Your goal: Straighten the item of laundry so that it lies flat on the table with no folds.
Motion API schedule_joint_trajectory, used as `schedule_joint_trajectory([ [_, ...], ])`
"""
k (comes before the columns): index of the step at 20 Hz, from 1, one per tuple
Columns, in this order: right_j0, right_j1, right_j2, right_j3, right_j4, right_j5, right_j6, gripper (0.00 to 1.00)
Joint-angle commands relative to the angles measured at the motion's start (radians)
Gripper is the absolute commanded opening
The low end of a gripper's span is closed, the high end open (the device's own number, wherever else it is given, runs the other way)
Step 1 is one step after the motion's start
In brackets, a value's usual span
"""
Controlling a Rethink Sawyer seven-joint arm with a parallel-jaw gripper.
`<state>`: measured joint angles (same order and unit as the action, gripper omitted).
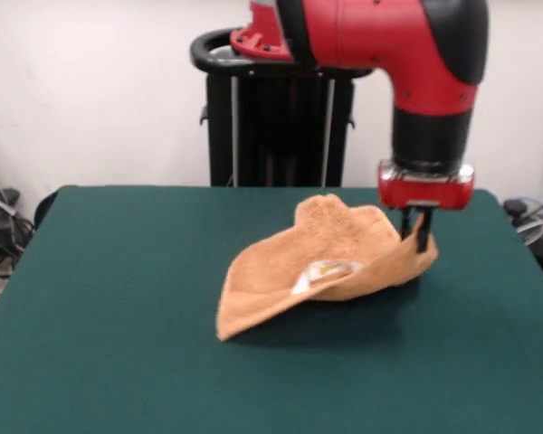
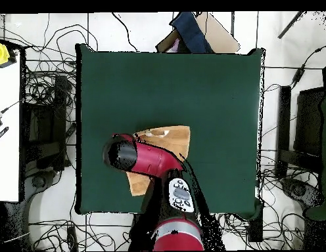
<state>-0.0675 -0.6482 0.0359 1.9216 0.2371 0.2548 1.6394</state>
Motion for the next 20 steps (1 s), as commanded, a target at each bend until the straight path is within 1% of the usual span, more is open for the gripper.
schedule_joint_trajectory([
  [1, 0.035, -0.022, 0.144, 0.128, 0.095, 0.091, 0.265, 0.0],
  [4, 0.059, 0.045, 0.138, 0.098, 0.106, 0.017, 0.27, 0.0],
  [8, 0.084, 0.135, 0.128, 0.047, 0.107, -0.05, 0.264, 0.0],
  [10, 0.11, 0.154, 0.117, 0.035, 0.126, -0.051, 0.287, 0.0],
  [14, 0.17, 0.129, 0.104, 0.034, 0.197, 0.014, 0.349, 0.0],
  [18, 0.287, 0.116, 0.003, -0.007, 0.264, 0.095, 0.428, 0.0],
  [20, 0.311, 0.116, -0.017, -0.013, 0.287, 0.107, 0.438, 0.0],
])
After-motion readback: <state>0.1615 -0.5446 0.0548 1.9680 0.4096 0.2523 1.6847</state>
